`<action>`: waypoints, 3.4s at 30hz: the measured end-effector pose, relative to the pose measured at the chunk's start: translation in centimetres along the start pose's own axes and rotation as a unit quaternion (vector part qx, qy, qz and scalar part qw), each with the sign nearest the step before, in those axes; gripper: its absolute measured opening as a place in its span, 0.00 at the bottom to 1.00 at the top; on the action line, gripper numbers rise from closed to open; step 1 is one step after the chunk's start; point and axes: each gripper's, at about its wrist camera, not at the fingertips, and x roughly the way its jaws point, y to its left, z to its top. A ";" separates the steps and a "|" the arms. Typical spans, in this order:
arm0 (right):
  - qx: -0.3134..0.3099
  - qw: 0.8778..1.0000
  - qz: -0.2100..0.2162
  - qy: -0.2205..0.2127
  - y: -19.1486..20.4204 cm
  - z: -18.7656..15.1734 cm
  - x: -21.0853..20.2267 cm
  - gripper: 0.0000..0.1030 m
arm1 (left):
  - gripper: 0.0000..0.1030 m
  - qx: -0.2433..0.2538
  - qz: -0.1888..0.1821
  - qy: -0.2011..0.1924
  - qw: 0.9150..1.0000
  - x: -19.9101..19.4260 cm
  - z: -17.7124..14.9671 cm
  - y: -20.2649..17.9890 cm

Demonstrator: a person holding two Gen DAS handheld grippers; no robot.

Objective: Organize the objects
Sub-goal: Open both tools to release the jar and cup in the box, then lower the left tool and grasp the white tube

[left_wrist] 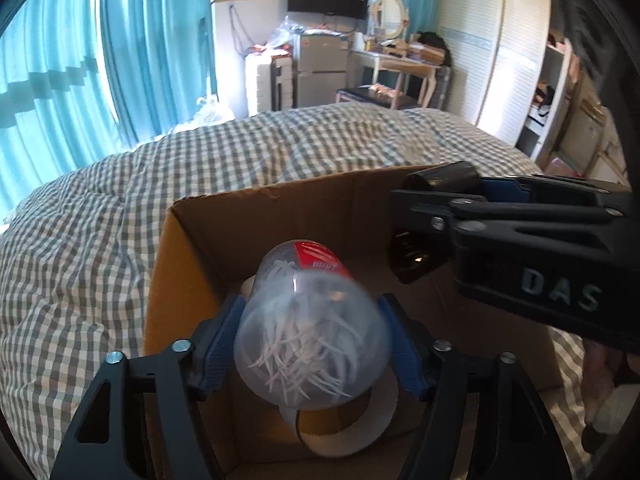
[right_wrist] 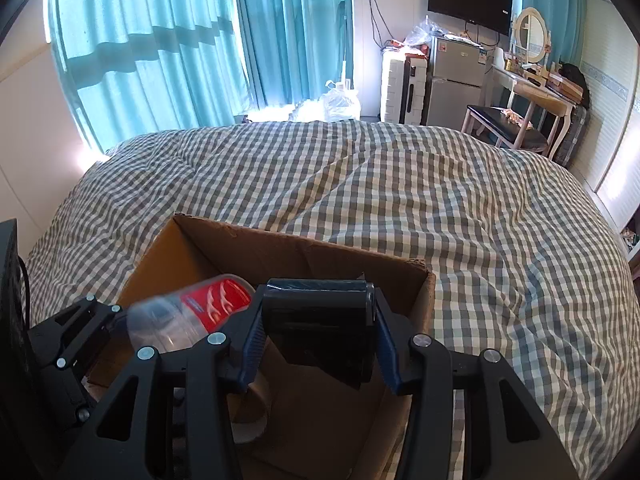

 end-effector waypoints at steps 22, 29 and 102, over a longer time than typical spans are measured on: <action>-0.006 0.990 -0.029 -0.139 2.8 -0.3 -19.1 0.79 | 0.98 -0.061 0.099 -0.103 0.988 -17.3 -0.8 1.6; -0.024 0.986 -0.042 -0.161 5.1 -3.4 -25.3 0.79 | 0.98 -0.056 0.117 -0.111 0.985 -22.8 -2.9 0.4; -0.005 1.000 -0.017 0.025 4.6 -23.3 -12.6 0.79 | 0.26 -0.063 0.074 0.036 0.995 -16.4 -17.8 -3.4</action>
